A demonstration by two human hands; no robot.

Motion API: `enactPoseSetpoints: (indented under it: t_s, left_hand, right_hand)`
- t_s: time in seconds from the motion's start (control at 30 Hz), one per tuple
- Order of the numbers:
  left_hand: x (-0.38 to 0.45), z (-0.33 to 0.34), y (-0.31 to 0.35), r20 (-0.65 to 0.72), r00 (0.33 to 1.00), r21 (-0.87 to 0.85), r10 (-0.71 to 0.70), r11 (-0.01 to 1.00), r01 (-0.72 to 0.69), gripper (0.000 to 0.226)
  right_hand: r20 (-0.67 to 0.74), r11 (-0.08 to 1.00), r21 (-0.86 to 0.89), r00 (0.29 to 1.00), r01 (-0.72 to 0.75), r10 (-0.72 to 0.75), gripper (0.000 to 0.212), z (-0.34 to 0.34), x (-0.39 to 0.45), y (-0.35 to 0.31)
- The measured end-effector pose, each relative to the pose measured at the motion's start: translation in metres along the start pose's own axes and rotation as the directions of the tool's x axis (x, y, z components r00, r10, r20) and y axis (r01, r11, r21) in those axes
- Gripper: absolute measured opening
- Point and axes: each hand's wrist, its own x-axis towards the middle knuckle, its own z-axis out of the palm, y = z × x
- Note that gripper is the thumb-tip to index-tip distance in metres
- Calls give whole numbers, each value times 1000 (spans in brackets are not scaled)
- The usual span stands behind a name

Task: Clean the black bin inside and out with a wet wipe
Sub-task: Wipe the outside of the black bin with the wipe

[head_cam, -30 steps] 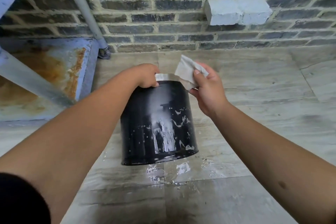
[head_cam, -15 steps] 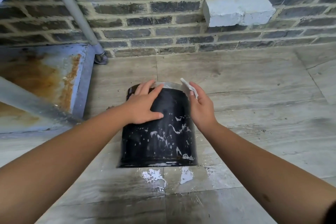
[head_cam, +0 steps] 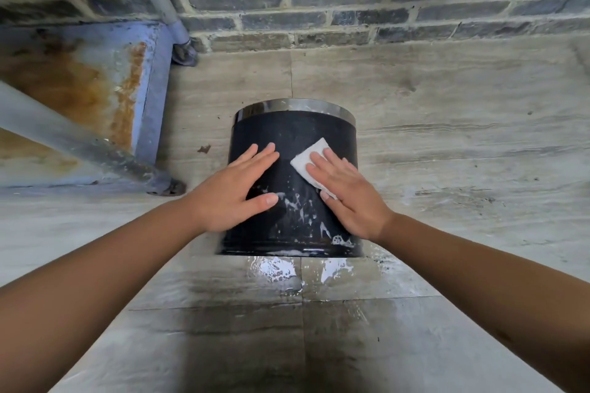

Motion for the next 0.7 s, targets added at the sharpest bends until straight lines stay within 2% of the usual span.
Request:
enactPoseSetpoints:
  t_s: [0.2,0.37,0.4,0.43,0.47,0.5,0.53,0.57,0.6,0.63,0.67,0.7]
  left_hand:
    - [-4,5,-2,3,1000,92,-19,996,19,79]
    - [-3,5,-1,-9,1000,80,-9,997,10,78]
    - [-2,5,-2,-6,1000,68,-9,998,10,77]
    - [-2,4,-3,-1,1000,49,-10,999,11,76]
    - [-2,3,-4,1,1000,18,-9,1000,9,74]
    - [-2,2,-5,-7,1000,-27,-9,1000,9,72]
    - [-2,1,-6,-31,999,-89,-15,996,13,69]
    - [-2,-1,-7,-74,997,-164,-37,986,24,68]
    - [-2,-2,-8,-128,989,-253,-75,967,40,66]
    - [-2,-4,-9,-176,976,-346,-126,936,59,63]
    - [-2,-4,-9,-207,962,-435,-179,898,74,59]
    - [-1,-4,-10,-217,951,-493,-219,866,87,57]
  right_hand:
    - [125,987,8,979,160,-159,47,1,-27,-10]
    - [179,958,50,942,281,-285,41,2,-56,-29]
    - [154,961,154,955,230,-253,39,2,-61,-35]
    - [93,935,332,983,121,-160,35,2,-64,-42]
    - [32,823,567,999,-15,-3,33,0,-64,-50]
    - [-1,591,799,983,-110,185,33,-3,-60,-56]
    - [8,322,937,931,-135,365,33,-6,-52,-57]
    - [34,129,986,876,-109,481,32,-9,-41,-53]
    - [28,65,995,844,-75,536,31,-15,-27,-45]
    - [-3,87,995,826,-56,564,29,-23,-11,-38]
    - [-59,176,983,816,-53,575,29,-32,6,-35]
    - [-124,324,943,819,-79,561,30,-41,21,-34]
